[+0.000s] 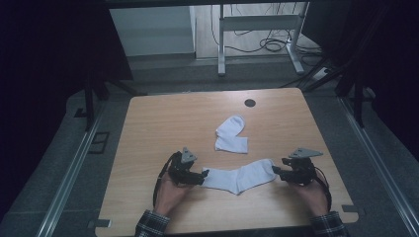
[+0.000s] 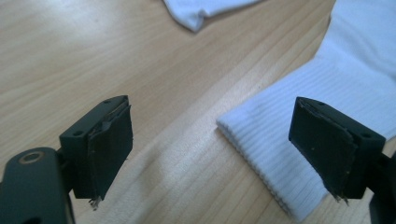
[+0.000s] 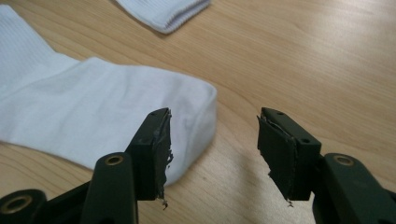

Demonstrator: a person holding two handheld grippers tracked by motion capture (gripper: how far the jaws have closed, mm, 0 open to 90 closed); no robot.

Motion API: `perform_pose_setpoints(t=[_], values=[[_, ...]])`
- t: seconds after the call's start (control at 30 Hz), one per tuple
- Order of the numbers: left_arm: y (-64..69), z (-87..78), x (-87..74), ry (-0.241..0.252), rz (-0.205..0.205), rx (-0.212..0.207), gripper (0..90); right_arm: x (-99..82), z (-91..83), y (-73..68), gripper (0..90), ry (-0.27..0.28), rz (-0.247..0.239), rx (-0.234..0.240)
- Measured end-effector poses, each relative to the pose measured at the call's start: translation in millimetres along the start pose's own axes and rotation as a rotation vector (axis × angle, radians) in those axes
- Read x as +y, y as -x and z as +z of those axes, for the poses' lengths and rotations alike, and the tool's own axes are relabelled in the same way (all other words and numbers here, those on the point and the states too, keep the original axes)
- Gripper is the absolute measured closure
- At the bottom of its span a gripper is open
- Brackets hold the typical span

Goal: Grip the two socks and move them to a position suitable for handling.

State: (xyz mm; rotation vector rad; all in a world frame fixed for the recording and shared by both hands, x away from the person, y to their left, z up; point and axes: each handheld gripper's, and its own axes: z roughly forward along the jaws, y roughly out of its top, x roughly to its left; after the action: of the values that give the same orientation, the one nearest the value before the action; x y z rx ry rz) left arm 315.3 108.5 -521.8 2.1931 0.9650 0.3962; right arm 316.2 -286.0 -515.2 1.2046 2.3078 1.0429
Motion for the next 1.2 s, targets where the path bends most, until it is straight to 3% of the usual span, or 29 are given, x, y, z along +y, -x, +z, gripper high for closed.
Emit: perform_pose_setpoints(t=[0.17, 0.33, 0.5, 0.6, 0.63, 0.73, 0.97, 1.2], values=[[1.0, 3.7, -12.4, -0.048, 0.016, 0.021, 13.7, 0.9, 0.9, 0.5, 45.0, -0.009, -0.002, -0.007], [-4.3, -1.1, -21.6, -0.041, -0.005, 0.024, 13.7, -4.3, 7.8, -3.2, 45.6, -0.04, -0.009, -0.004], [-11.5, -9.2, -29.8, -0.042, -0.013, 0.035, 13.4, -8.5, 16.3, -16.9, 46.1, -0.064, -0.043, 0.023], [-16.1, -13.7, -34.9, -0.04, -0.023, 0.061, 12.8, -7.5, 17.0, -27.1, 46.5, -0.069, -0.072, 0.036], [-19.8, -15.3, -36.5, -0.041, -0.037, 0.082, 12.7, -7.1, 17.2, -28.1, 46.5, -0.072, -0.073, 0.036], [-22.5, -15.5, -36.9, -0.041, -0.043, 0.089, 12.6, -6.7, 18.3, -27.7, 46.5, -0.072, -0.065, 0.042], [-25.0, -14.9, -36.5, -0.023, -0.068, 0.055, 12.0, -6.3, 18.0, -26.6, 45.4, -0.073, -0.054, 0.05], [-23.2, -11.0, -21.6, -0.03, -0.043, 0.038, 12.5, 1.2, 7.5, -22.5, 45.0, -0.033, -0.035, 0.062]])
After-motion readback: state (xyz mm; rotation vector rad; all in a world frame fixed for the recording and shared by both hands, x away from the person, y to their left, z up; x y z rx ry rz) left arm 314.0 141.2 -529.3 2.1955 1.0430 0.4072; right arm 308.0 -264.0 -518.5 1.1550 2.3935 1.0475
